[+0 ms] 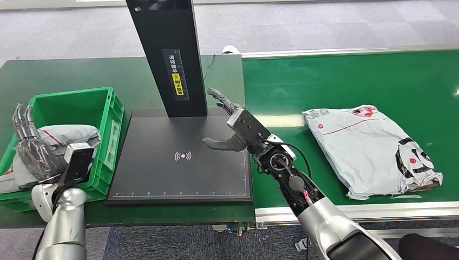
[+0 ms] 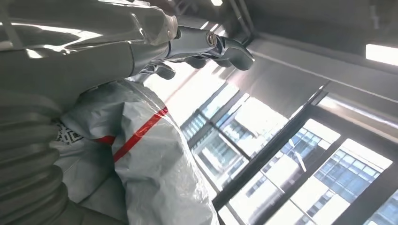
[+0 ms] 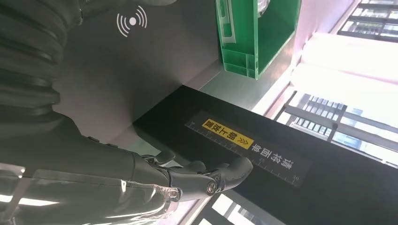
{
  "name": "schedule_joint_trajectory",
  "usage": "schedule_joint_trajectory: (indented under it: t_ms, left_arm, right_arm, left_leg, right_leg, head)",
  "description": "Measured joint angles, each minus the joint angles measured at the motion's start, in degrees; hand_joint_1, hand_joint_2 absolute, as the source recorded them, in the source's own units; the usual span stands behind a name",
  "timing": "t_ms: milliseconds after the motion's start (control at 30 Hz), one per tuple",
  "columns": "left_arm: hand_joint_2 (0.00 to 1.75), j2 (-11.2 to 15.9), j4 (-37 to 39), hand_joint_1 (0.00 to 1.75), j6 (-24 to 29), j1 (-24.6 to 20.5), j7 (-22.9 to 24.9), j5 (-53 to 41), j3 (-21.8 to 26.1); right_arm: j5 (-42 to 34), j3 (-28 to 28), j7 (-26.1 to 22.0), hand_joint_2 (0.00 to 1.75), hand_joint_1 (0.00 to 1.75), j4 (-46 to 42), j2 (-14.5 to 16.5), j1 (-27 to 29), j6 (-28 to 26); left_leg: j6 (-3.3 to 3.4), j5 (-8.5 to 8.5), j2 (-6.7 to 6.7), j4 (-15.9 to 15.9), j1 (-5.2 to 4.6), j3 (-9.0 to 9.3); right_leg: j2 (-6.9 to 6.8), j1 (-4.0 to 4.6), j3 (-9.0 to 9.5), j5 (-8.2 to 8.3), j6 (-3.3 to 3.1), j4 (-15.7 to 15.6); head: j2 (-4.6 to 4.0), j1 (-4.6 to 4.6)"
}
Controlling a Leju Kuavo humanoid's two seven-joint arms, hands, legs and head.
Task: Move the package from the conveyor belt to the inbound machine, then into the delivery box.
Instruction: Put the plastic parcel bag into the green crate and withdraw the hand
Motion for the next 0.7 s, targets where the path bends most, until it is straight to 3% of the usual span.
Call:
schedule_joint_trajectory:
  t_ms: [267, 467, 700]
  left_arm:
    - [1.75, 1.6, -0.4, 0.0, 0.8, 2.7, -0.1, 5.4, -6.7]
    - [1.75, 0.5, -4.6, 0.0, 1.0, 5.2, -4.7, 8.6, -5.6]
    - [1.75, -1.0, -11.9, 0.0, 1.0, 8.8, -5.1, 14.2, -5.5]
  right_arm:
    - [0.0, 0.5, 0.0, 1.75, 0.0, 0.5, 0.0, -0.2, 0.1]
    - [0.0, 0.8, 0.0, 1.75, 0.0, 0.6, -0.1, -0.4, -0.1]
    - [-0.1, 1.2, 0.2, 1.75, 0.0, 1.0, -0.2, -0.8, -0.3]
  left_leg:
    - [0.0, 0.0, 0.0, 0.0, 0.0, 0.0]
    - [0.0, 0.0, 0.01, 0.0, 0.0, 0.0]
    - [0.0, 0.0, 0.02, 0.0, 0.0, 0.0]
  right_leg:
    - [0.0, 0.0, 0.01, 0.0, 0.0, 0.0]
    - [0.01, 0.0, 0.0, 0.0, 0.0, 0.0]
    - [0.01, 0.0, -0.01, 0.0, 0.0, 0.0]
  head:
    - [0.0, 0.0]
    - [0.0, 0.0]
    - [0.0, 0.01]
